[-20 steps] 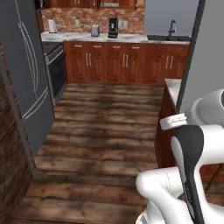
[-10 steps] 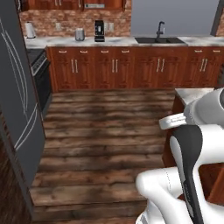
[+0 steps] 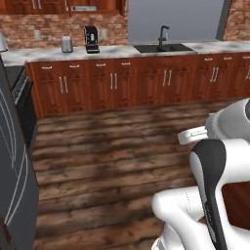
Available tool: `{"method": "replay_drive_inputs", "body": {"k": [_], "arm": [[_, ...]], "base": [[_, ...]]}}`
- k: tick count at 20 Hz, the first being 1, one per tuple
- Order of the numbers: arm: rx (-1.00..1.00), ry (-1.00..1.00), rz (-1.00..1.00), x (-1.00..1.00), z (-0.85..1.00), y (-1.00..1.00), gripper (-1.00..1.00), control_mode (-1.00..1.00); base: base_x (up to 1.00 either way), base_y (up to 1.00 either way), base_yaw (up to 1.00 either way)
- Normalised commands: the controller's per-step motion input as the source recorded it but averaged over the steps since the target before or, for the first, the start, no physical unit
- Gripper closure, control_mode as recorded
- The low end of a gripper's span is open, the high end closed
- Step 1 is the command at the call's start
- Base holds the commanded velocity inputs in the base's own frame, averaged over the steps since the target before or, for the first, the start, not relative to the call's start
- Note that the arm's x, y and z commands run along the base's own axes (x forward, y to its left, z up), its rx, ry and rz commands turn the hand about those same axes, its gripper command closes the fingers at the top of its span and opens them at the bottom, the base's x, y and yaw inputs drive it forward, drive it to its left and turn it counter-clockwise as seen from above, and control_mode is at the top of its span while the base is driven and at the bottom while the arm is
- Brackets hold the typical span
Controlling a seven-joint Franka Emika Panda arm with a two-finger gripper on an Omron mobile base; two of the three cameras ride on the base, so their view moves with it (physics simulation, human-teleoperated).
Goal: Retrieve the tupperware and aluminum foil from the cabinet and place them on the dining counter near the plate with onions to prepare for storing leftovers.
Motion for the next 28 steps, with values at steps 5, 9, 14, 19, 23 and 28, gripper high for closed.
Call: {"method": "replay_drive_inputs", "body": {"k": [5,9,14,19,23,28], "arm": [[0.0,0.0,0.0,0.0,0.0,0.0,-1.0,1.0],[0.0,0.0,0.0,0.0,0.0,0.0,-1.0,1.0],[0.0,0.0,0.0,0.0,0.0,0.0,-1.0,1.0],[0.0,0.0,0.0,0.0,0.0,0.0,-1.0,1.0],[0.0,0.0,0.0,0.0,0.0,0.0,-1.0,1.0],[0.0,0.0,0.0,0.0,0.0,0.0,-1.0,1.0]], "base": [[1.0,0.56,-0.27],[1.0,0.56,-0.2],[1.0,0.53,-0.16],[1.0,0.35,-0.07],[1.0,0.26,-0.05],[1.0,0.19,-0.02]]}}
